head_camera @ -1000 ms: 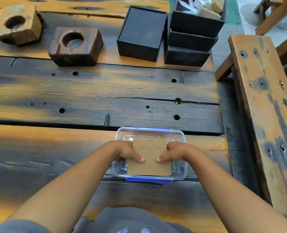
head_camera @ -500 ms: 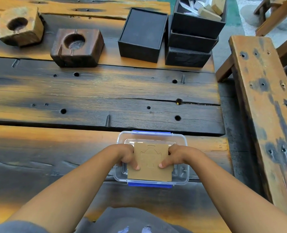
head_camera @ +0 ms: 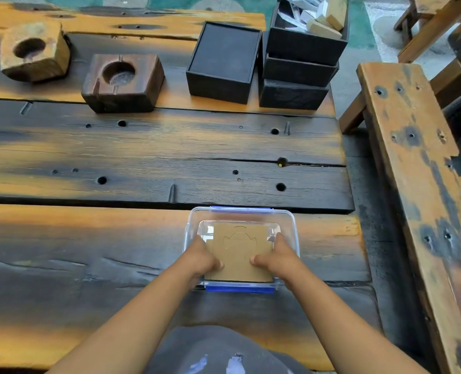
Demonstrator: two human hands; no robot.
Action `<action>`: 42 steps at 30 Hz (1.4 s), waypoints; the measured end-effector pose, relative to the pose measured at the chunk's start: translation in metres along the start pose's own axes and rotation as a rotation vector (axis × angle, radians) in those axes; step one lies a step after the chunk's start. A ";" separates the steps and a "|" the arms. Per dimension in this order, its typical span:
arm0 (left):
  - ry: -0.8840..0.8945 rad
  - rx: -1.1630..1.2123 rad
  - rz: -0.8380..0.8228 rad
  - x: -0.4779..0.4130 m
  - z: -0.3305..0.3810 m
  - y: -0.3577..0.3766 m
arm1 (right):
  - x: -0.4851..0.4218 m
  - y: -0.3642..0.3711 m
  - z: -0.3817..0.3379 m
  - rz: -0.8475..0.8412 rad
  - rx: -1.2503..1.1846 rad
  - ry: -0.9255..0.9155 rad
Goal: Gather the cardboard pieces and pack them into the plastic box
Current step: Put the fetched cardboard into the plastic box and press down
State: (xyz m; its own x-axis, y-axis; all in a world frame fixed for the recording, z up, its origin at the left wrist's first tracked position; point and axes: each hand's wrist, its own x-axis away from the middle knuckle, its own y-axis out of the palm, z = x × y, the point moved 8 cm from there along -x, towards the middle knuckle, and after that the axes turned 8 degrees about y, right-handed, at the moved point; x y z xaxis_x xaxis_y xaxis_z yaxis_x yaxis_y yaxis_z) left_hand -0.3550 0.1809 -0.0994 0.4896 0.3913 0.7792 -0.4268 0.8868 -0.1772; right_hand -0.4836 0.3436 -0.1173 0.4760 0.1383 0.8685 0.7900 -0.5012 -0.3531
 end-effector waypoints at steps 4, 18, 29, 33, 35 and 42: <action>-0.052 0.203 -0.028 0.005 -0.005 0.007 | 0.004 0.007 0.005 -0.006 -0.141 0.019; -0.001 -0.343 -0.150 0.003 0.022 -0.006 | 0.006 -0.002 -0.020 -0.043 0.058 -0.002; -0.084 -0.725 -0.415 -0.007 0.031 -0.001 | -0.003 -0.003 -0.020 -0.209 0.414 -0.038; -0.055 -0.657 -0.430 -0.012 0.030 -0.008 | -0.008 -0.006 -0.018 -0.260 0.281 -0.097; -0.069 -0.618 -0.447 -0.012 0.027 -0.012 | -0.007 -0.004 -0.018 -0.279 0.251 -0.116; -0.070 -0.688 -0.448 -0.013 0.025 -0.005 | -0.003 0.002 -0.026 -0.191 0.517 -0.190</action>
State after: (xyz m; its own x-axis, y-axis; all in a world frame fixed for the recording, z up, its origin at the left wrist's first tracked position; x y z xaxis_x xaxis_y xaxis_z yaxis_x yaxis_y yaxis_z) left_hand -0.3784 0.1655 -0.0942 0.4442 -0.0315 0.8954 0.3701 0.9166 -0.1514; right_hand -0.4932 0.3199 -0.1121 0.3297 0.3605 0.8726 0.9320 0.0231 -0.3617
